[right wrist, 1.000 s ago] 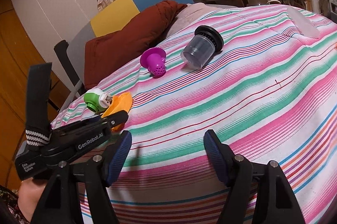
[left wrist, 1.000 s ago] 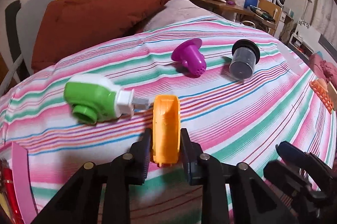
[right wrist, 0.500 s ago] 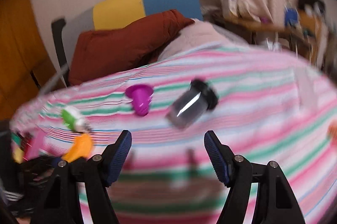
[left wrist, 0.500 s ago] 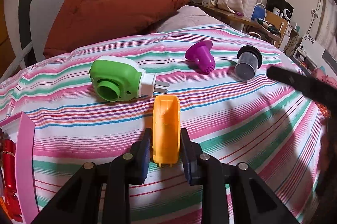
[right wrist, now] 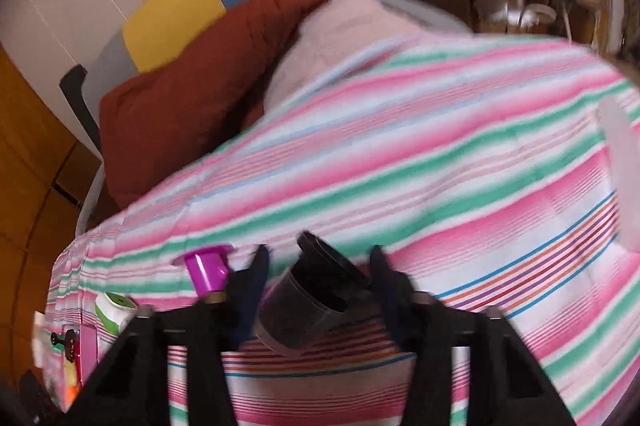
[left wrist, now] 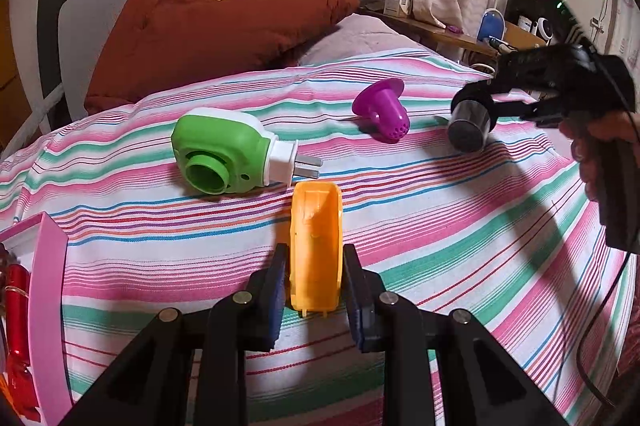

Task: Organize rigid objects
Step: 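Grasp the grey cup with black lid with right tool while left tool holds orange piece, then carry the orange piece with left tool while right tool carries grey cup toward tray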

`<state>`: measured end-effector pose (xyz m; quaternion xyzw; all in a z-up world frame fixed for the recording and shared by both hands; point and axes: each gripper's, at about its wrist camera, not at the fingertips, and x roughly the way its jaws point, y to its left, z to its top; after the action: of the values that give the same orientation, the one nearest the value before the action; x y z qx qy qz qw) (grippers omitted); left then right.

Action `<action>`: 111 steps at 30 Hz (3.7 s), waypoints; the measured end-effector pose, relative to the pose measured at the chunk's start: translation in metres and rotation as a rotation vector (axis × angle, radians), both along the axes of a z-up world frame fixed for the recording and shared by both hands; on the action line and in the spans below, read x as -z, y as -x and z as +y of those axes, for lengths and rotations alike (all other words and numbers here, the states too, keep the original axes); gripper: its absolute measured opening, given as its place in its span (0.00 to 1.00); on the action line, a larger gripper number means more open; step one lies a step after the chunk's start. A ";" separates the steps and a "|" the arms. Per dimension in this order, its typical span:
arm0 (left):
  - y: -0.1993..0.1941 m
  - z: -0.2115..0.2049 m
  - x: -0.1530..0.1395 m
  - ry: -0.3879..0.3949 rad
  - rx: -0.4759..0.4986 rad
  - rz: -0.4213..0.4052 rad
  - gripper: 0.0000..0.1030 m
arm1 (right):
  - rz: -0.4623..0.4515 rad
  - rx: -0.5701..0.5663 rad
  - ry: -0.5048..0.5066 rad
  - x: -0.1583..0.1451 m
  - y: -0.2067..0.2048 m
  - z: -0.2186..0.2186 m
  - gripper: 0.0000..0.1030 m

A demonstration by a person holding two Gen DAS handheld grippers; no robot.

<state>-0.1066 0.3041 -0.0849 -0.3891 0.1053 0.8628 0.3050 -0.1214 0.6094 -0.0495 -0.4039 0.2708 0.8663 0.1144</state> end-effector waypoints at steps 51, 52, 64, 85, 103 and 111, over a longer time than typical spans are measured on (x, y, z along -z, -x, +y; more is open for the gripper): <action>0.000 0.001 0.003 -0.007 -0.007 0.012 0.24 | 0.173 0.078 -0.261 0.006 -0.081 -0.071 0.43; 0.000 0.001 0.003 -0.008 -0.007 0.011 0.25 | 0.179 0.068 -0.252 0.006 -0.084 -0.078 0.43; -0.001 -0.041 -0.012 -0.093 -0.138 -0.037 0.24 | 0.209 0.027 -0.196 0.018 -0.107 -0.161 0.43; -0.034 -0.057 -0.009 -0.060 -0.120 -0.135 0.26 | 0.182 0.000 -0.216 0.020 -0.108 -0.173 0.44; -0.090 -0.156 -0.072 -0.195 -0.183 0.041 0.25 | 0.161 -0.011 -0.230 0.022 -0.106 -0.177 0.45; -0.099 -0.228 -0.098 -0.250 -0.337 0.082 0.25 | 0.152 -0.014 -0.249 0.022 -0.105 -0.180 0.46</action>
<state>-0.0077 0.0757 0.0129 -0.3250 -0.0570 0.9230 0.1978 -0.0164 0.4298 -0.0711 -0.3219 0.1662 0.9220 0.1369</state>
